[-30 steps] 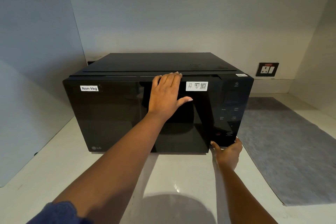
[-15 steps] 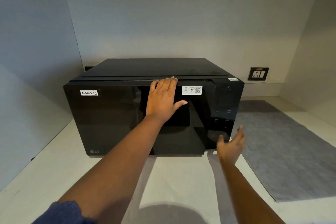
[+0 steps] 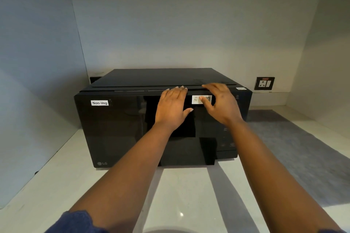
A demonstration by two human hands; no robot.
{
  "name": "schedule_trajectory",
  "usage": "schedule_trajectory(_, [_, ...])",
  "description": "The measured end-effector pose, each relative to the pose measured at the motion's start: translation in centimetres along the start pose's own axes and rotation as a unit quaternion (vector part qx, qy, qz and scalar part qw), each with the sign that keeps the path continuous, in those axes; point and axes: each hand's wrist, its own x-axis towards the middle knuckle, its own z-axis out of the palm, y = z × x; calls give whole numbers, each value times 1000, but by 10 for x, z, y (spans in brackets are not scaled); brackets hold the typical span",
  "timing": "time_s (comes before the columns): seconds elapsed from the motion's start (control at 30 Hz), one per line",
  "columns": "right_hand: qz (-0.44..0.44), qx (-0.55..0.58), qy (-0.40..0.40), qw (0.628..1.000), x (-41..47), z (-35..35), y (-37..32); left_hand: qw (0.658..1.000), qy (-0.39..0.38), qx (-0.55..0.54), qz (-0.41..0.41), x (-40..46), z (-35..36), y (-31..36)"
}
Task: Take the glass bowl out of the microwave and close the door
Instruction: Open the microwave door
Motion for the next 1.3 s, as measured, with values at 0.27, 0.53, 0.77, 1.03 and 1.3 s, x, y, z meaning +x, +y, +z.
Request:
schedule_trajectory(0.27, [4,-2,-15,1000,-14,-5,-1,1000,17,-25,1,-7,-7,1])
schedule_trajectory(0.53, [-41,-21,-13,999,-24,-32,-6,992,113,-59,2,-30,-20,10])
schedule_trajectory(0.77, [-66,149,-158,974,-27,-64,-9,985,163,-59,-11,-44,-46,9])
schedule_trajectory(1.03, [-85,386,-303,867,-30,-82,-40,988,54,-78,-124,-60,-81,-20])
schedule_trajectory(1.3, [-155,440,-350,813,-43,-62,-91,940,-258,-84,-205,-60,-126,-42])
